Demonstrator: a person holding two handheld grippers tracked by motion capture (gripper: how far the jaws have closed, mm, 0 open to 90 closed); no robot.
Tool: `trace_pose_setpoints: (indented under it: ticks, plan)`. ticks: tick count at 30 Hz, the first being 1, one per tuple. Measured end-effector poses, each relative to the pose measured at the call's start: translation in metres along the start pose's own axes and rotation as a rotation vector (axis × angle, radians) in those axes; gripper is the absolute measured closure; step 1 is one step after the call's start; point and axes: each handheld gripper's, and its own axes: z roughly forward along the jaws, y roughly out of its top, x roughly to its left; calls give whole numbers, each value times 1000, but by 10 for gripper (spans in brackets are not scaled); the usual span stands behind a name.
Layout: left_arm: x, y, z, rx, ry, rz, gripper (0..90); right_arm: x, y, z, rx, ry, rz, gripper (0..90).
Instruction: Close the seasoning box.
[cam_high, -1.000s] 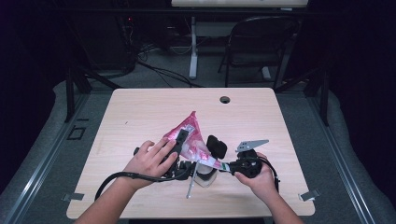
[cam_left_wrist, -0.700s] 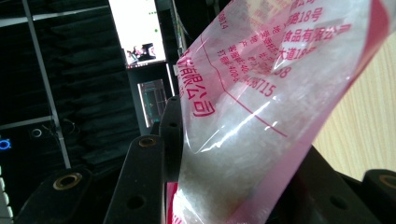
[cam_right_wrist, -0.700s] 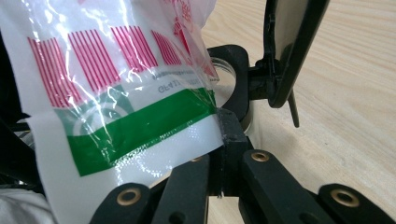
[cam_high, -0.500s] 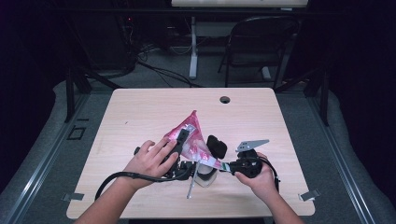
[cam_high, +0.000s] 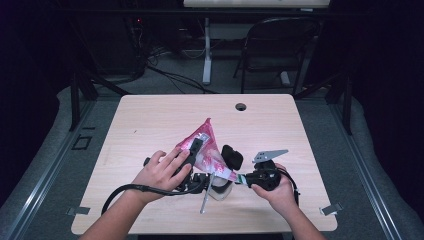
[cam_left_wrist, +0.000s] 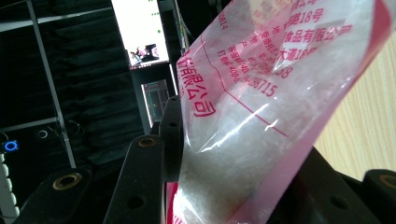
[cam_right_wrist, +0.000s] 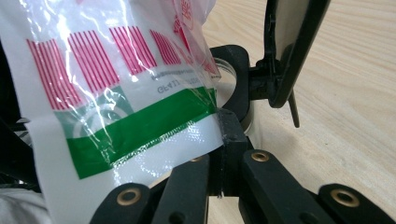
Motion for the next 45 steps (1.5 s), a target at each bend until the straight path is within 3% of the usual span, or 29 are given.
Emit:
trace_pose_setpoints:
  ticks: [13, 24, 25, 28, 33, 34, 39, 40, 45]
  plan:
    - [-4, -2, 3, 6, -33, -12, 653, 0, 0, 1, 7, -4, 0, 900]
    - [-10, -6, 3, 12, -75, -83, 654, 1, 0, 2, 9, -6, -5, 900]
    - [-10, -6, 3, 10, -63, -74, 654, 2, 0, 2, 9, -7, -6, 900]
    - [-12, -8, 3, 18, -86, -100, 654, 2, 0, 1, 12, -7, -7, 900]
    - [-14, -9, 4, 16, -84, -109, 654, 3, 0, 2, 6, -6, -6, 900]
    - [-16, -10, 4, 20, -99, -133, 655, 3, 0, 2, 6, -6, -6, 900]
    - [-19, -12, 5, 19, -107, -156, 658, 4, 1, 2, -2, -4, -3, 900]
    - [-21, -14, 5, 24, -124, -179, 660, 4, 1, 2, 4, -4, -9, 900]
    - [-23, -17, 5, 23, -133, -212, 664, 6, 2, 2, -2, -1, -16, 900]
